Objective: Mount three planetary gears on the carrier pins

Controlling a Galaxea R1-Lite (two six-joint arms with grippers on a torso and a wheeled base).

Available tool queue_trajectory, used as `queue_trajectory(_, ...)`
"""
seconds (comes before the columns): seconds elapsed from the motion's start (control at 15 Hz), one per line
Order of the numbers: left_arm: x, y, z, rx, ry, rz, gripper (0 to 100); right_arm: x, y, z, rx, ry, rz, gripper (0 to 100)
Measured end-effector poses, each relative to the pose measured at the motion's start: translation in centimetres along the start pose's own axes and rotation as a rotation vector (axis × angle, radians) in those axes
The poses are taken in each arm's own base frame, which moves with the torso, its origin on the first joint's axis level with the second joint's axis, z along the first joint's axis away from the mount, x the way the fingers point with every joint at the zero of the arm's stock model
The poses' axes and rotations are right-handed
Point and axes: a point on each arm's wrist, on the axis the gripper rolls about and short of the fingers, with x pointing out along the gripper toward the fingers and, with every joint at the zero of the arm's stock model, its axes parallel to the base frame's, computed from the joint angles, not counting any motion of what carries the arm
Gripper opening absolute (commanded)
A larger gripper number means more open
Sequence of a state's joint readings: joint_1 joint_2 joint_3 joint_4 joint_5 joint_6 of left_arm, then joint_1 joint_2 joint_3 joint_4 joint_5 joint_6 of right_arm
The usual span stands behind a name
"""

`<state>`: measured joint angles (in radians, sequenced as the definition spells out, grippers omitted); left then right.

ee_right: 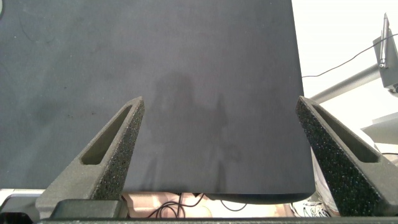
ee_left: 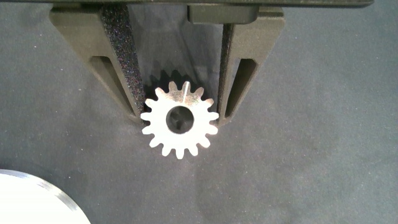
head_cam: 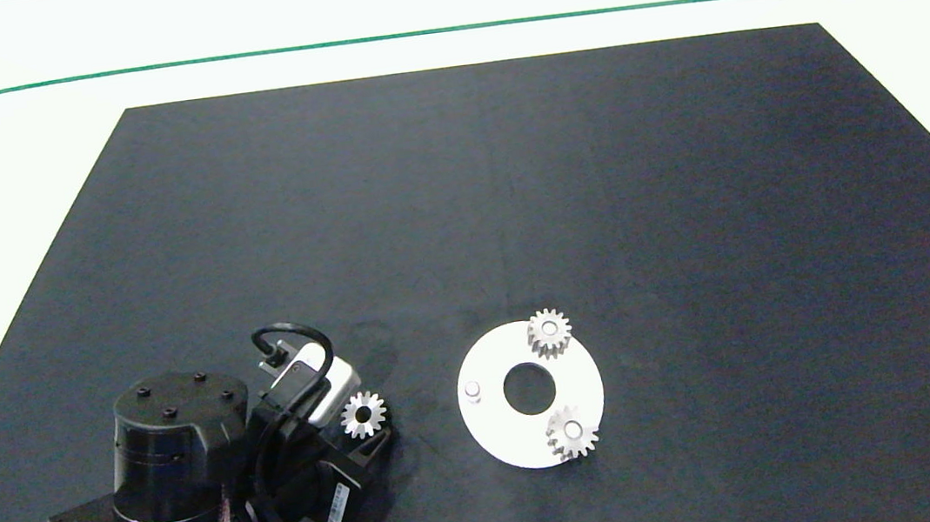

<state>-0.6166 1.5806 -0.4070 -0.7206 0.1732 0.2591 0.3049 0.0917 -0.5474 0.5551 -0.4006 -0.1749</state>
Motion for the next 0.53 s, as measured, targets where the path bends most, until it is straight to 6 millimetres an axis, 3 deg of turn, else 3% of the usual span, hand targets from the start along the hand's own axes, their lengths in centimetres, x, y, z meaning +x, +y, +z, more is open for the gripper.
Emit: queue_trajectory(0.53, 0.12, -0.10, -0.13, -0.001, 0.003, -0.002, 15, -0.03, -0.03, 0.01, 0.001, -0.003, 0.001, 100)
